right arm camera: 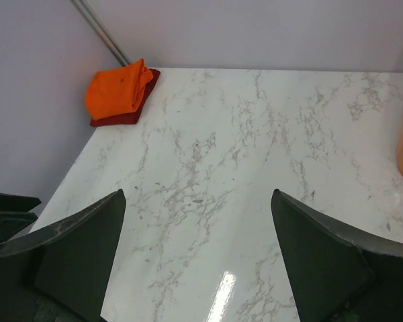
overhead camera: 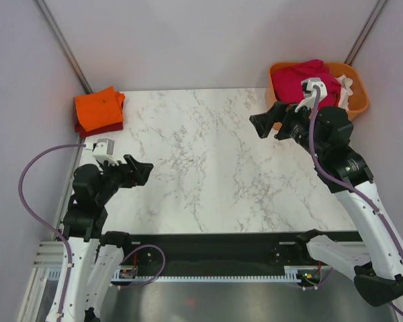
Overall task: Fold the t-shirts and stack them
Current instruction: Grab the tshirt from the pile
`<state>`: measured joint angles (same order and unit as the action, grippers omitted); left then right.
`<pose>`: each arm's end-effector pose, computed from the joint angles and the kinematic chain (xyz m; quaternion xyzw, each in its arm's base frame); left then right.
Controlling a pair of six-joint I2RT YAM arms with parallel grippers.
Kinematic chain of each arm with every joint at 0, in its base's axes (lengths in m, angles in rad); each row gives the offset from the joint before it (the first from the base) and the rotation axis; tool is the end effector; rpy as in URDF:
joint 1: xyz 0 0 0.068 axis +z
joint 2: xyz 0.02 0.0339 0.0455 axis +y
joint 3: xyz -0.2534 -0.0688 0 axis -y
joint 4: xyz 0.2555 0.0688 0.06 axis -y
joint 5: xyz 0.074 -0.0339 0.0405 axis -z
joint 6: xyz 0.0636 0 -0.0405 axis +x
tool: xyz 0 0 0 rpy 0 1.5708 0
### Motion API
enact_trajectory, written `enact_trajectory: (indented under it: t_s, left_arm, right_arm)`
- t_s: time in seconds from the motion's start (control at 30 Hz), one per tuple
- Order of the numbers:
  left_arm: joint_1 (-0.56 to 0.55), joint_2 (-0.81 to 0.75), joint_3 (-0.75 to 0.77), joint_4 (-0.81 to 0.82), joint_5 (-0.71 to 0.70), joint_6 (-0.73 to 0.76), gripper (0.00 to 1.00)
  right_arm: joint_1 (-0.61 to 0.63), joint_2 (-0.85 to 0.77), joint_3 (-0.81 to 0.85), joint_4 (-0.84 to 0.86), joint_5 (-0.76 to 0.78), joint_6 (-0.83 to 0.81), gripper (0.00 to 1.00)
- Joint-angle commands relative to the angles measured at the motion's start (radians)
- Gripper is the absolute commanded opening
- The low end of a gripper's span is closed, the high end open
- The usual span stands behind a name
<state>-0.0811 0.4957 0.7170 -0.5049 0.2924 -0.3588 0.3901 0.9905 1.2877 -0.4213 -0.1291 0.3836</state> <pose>0.1607 -0.0315 0.3109 -0.0230 0.7959 -0.2433 0.5539 0.2224 0.1003 0.4406 -0.0451 0.7479 0.2940 0.5935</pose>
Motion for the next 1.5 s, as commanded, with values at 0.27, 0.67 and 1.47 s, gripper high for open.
enact_trajectory:
  t_s: [0.27,0.67,1.47]
  left_arm:
    - [-0.006,0.018,0.015,-0.021,0.005,-0.012,0.87]
    - [-0.020,0.023,0.013,-0.023,-0.006,-0.011,0.87]
    - [-0.026,0.080,0.016,-0.026,0.014,-0.005,0.84]
  right_arm:
    - [0.003,0.123,0.156,0.108,0.199,-0.184,0.98]
    - [-0.282,0.624,0.561,-0.068,0.457,-0.155,0.98]
    - [-0.777,1.343,0.978,0.274,-0.283,0.219,0.88]
